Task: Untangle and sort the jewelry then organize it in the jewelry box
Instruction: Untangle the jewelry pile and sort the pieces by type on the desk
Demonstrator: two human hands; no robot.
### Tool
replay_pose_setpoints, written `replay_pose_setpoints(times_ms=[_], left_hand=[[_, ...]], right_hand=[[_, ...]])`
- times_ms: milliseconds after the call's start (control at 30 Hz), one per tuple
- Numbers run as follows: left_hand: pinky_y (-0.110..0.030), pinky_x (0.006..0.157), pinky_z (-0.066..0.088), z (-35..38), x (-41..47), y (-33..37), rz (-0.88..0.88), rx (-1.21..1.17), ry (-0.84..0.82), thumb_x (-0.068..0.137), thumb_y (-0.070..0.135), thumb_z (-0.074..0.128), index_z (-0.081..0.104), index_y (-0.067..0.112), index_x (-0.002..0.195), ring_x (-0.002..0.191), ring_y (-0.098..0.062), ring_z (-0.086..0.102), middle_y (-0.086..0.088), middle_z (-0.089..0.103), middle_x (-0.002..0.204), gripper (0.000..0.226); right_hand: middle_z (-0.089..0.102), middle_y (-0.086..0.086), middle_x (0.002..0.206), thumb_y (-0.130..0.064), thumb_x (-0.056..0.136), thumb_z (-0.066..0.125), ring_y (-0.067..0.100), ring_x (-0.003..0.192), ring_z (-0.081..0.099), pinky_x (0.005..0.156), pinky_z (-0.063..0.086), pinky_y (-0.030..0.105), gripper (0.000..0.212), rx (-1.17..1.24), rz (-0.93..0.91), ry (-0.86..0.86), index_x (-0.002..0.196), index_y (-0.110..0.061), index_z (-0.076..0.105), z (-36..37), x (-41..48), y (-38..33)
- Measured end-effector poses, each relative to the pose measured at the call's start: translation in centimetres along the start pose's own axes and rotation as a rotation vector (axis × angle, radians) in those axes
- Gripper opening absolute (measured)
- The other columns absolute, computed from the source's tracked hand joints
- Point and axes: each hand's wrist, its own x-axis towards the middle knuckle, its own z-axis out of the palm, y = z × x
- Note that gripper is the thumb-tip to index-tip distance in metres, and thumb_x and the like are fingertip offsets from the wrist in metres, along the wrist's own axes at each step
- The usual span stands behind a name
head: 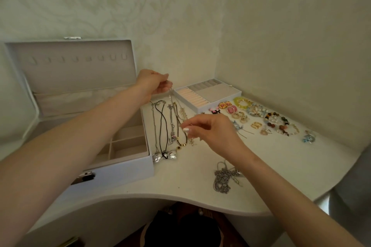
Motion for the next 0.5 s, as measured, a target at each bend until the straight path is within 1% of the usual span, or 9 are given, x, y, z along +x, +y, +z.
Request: replay_pose_setpoints(times_ms=[100,167,233,300,400,500], left_hand=[[-0.015,0.041,0.048,0.5,0.8,-0.5,0.017,0.117,-0.021,0.095,0.007,0.054,0.05,0.002,0.084,0.038,-0.004,0.056,-0.011,0.064,0.072,0.012],[-0.015,0.039,0.046,0.9,1.2,-1.0,0.031,0.179,-0.053,0.095,0.009,0.053,0.048,0.005,0.082,0.037,-0.004,0.055,-0.01,0.062,0.07,0.015],[-0.014,0.04,0.045,1.4,1.7,-1.5,0.036,0.242,-0.092,0.095,0.011,0.054,0.048,0.007,0.081,0.041,-0.007,0.054,-0.008,0.059,0.068,0.015],[-0.014,0.042,0.046,1.8,2.3,-2.2,0.072,0.327,-0.135,0.093,0.013,0.058,0.048,0.01,0.08,0.049,-0.01,0.053,-0.006,0.058,0.067,0.016],[-0.015,0.051,0.048,2.3,3.1,-2.6,0.136,0.415,-0.261,0.088,0.012,0.064,0.052,0.011,0.083,0.057,-0.01,0.055,-0.005,0.061,0.072,0.013],[-0.015,0.06,0.052,2.4,3.7,-2.6,0.113,0.406,-0.437,0.085,0.0,0.064,0.058,0.006,0.091,0.061,-0.007,0.062,-0.006,0.064,0.079,0.01]], right_hand=[[0.07,-0.009,0.068,-0.014,0.085,0.068,-0.005,0.066,0.063,0.063,0.041,0.006,0.014,-0.071,-0.003,0.054,0.095,-0.022,0.074,-0.1,-0.2,0.6],[0.071,-0.01,0.069,-0.014,0.084,0.07,-0.007,0.069,0.061,0.068,0.041,0.006,0.015,-0.089,-0.013,0.113,0.092,-0.025,0.074,-0.6,-0.4,1.3],[0.072,-0.01,0.073,-0.011,0.084,0.07,-0.004,0.072,0.065,0.072,0.046,0.008,0.017,-0.013,0.001,0.171,0.088,-0.027,0.074,-1.1,-0.7,1.8],[0.072,-0.012,0.077,-0.005,0.083,0.07,0.0,0.072,0.068,0.069,0.05,0.012,0.021,0.07,0.003,0.235,0.084,-0.025,0.074,-1.5,-1.0,2.1],[0.07,-0.008,0.079,0.005,0.081,0.067,0.01,0.068,0.07,0.065,0.054,0.016,0.028,0.16,-0.047,0.335,0.079,-0.021,0.073,-2.0,-1.4,2.3],[0.071,-0.007,0.077,0.007,0.08,0.067,0.008,0.064,0.069,0.063,0.053,0.014,0.03,0.113,-0.066,0.388,0.076,-0.023,0.07,-2.2,-1.8,2.6]])
